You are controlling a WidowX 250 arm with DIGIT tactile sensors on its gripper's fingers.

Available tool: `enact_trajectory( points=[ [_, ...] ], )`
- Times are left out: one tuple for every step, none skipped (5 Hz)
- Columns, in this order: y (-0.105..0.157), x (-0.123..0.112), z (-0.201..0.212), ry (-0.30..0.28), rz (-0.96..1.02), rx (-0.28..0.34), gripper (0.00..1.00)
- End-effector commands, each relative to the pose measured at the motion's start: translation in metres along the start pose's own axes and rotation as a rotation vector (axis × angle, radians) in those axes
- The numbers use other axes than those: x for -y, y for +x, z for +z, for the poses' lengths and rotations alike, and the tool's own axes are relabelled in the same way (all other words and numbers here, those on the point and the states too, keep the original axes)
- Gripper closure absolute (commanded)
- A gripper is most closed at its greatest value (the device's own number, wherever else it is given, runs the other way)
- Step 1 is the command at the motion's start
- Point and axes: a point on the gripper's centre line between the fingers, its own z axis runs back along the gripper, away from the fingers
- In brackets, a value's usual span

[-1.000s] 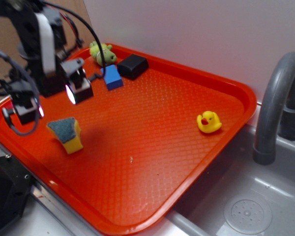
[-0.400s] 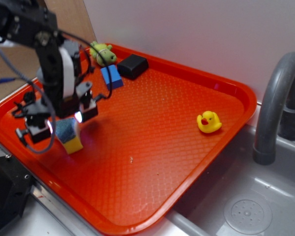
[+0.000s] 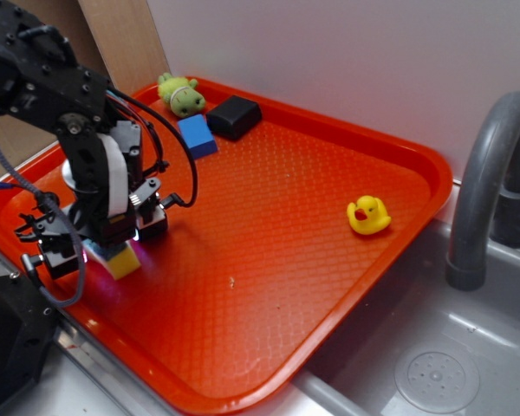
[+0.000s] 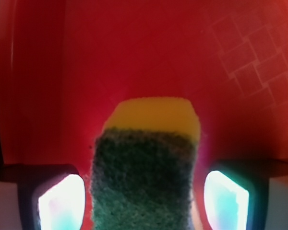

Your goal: Grab the green sponge.

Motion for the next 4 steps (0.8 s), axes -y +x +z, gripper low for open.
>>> enact_trajectory(
  points=[
    [0.002,0.001,0.006,-0.006,0.086,0.057,1.0],
    [-0.008,-0.004,0.019,-0.057,0.246,-0.029,1.0],
    [-0.035,-0.011,0.065,0.023,0.535,0.011,1.0],
    [-0.062,-0.024,0.111,-0.029,0.776,0.112,1.0]
  ],
)
